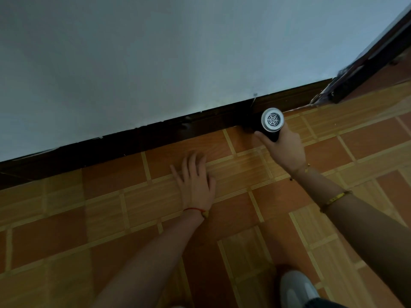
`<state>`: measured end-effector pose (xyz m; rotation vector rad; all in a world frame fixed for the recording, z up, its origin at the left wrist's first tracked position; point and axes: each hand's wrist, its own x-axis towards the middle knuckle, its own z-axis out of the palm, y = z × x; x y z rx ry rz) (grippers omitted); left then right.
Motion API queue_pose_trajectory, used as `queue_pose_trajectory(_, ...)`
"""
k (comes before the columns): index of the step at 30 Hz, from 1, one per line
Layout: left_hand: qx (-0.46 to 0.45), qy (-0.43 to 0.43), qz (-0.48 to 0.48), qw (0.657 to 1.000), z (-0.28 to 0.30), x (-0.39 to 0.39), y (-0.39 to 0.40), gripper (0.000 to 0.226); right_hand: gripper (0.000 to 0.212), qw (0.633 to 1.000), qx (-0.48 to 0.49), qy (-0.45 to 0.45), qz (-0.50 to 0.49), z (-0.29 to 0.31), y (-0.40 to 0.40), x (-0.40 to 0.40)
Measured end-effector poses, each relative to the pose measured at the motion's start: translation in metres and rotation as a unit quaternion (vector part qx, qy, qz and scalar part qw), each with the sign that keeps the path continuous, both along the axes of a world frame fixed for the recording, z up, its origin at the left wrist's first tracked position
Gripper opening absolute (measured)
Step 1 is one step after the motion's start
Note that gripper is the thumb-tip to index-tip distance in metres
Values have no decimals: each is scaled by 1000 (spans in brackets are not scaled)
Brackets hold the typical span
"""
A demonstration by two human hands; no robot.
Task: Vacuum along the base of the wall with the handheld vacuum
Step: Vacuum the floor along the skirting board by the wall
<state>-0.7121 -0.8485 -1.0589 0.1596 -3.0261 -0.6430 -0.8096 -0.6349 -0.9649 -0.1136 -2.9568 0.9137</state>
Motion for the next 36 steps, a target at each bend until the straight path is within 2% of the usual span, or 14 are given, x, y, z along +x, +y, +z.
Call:
queue_pose_trajectory(6,-7,-4,2,1000,-6,-8,25,54,68,997,-26,-24,69,0,12,-6)
queue_pose_trajectory(11,-39,0,7,999,-11,-7,27,52,65,999,-17,-13,36,0,42,-22)
queue_pose_trajectory(16,-50,-9,11,999,-11,-8,29,54,75,1000,5,-13,14,6,83,-36)
queue_pose_trajectory(18,-51,-8,13,999,-11,-8,30,54,76,999,12,-24,28,9,90,-39)
queue_pose_trajectory(23,-46,2,12,999,-11,-7,30,52,59,995,18,-50,89,11,92,-39)
queue_pose_trajectory(27,-51,2,11,999,-11,-7,30,52,65,996,29,-20,86,10,100,-33)
queue_pose_trajectory(36,-75,-1,10,997,-9,-6,33,54,62,990,23,-75,120,11,114,-30)
